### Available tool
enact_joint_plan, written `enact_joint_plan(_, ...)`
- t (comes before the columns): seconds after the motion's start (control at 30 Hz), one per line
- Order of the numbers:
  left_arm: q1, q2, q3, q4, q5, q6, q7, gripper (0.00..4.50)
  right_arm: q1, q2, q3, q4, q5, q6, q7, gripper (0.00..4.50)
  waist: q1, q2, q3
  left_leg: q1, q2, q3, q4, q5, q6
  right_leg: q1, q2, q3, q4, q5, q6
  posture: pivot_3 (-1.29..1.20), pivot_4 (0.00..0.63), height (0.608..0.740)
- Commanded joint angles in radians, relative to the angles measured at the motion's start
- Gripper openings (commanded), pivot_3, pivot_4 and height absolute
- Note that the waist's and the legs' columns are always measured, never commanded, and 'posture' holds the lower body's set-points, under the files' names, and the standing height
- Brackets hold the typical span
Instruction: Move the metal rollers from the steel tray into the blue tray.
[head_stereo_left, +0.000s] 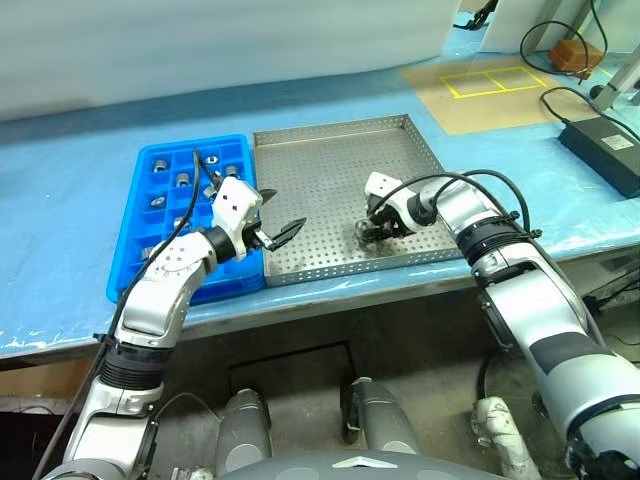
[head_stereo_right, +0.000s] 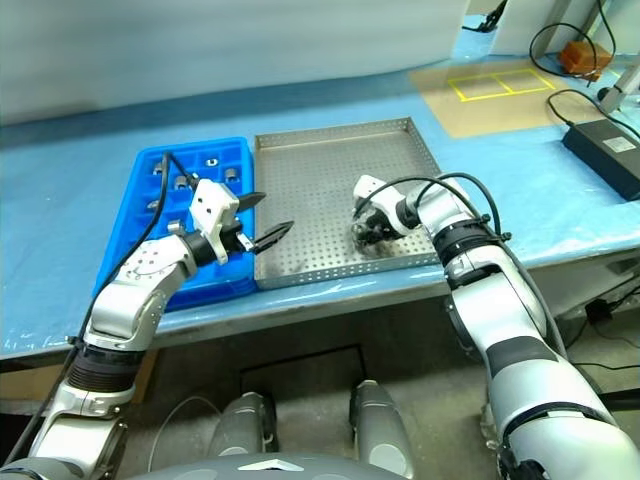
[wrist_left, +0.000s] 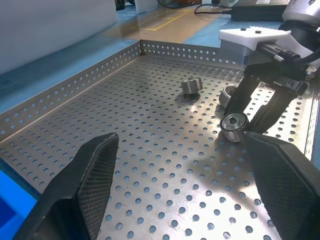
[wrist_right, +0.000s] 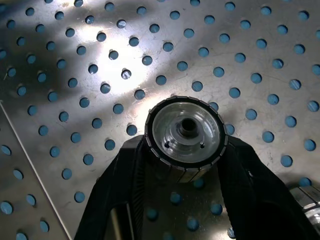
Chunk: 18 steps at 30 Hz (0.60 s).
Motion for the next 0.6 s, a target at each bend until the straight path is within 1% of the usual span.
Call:
enact_joint_plan(0.03, -0.003, 0.008, 0.019, -0.041, -0.009, 0.003, 0.007, 4.21, -0.019, 0.018, -0.030, -0.001, 0.027, 0.005, 0.005, 1.60, 0.001, 0.000, 0.000, 0.000, 0.000, 0.000, 0.000, 0.000, 0.000, 0.000, 0.000, 0.000, 0.000, 0.000, 0.000, -0.20, 0.150, 0.740)
enact_joint_plan(0.27, -0.017, 0.025, 0.035, -0.030, -0.011, 0.004, 0.000, 4.21, -0.049, 0.037, -0.081, -0.004, 0.064, 0.024, 0.001, 1.60, 0.003, 0.000, 0.000, -0.001, 0.000, 0.000, 0.000, 0.000, 0.000, -0.001, 0.000, 0.000, -0.001, 0.000, 0.000, -0.19, 0.150, 0.740)
enact_joint_plan(0.37, 0.003, 0.055, 0.061, -0.037, -0.007, -0.001, 0.001, 4.21, -0.067, 0.054, -0.103, -0.034, 0.089, 0.033, 0.004, 1.60, 0.002, 0.000, 0.000, -0.002, 0.000, 0.000, 0.000, 0.000, 0.000, -0.001, 0.000, 0.000, 0.000, 0.000, 0.000, -0.16, 0.150, 0.740)
enact_joint_plan(0.5, 0.059, 0.093, 0.125, -0.075, -0.020, 0.000, 0.015, 4.21, -0.105, 0.111, -0.140, -0.088, 0.131, 0.060, -0.022, 1.60, 0.001, 0.000, 0.000, -0.001, 0.000, 0.000, -0.001, 0.000, 0.000, -0.002, 0.000, 0.000, 0.000, 0.000, -0.001, -0.09, 0.150, 0.740)
enact_joint_plan(0.6, 0.129, 0.119, 0.181, -0.092, -0.017, -0.013, 0.027, 4.21, -0.150, 0.172, -0.189, -0.074, 0.167, 0.023, -0.089, 1.60, 0.009, 0.001, 0.001, -0.002, 0.001, 0.000, -0.003, 0.000, -0.001, -0.003, 0.000, -0.001, 0.000, -0.001, -0.002, -0.03, 0.150, 0.740)
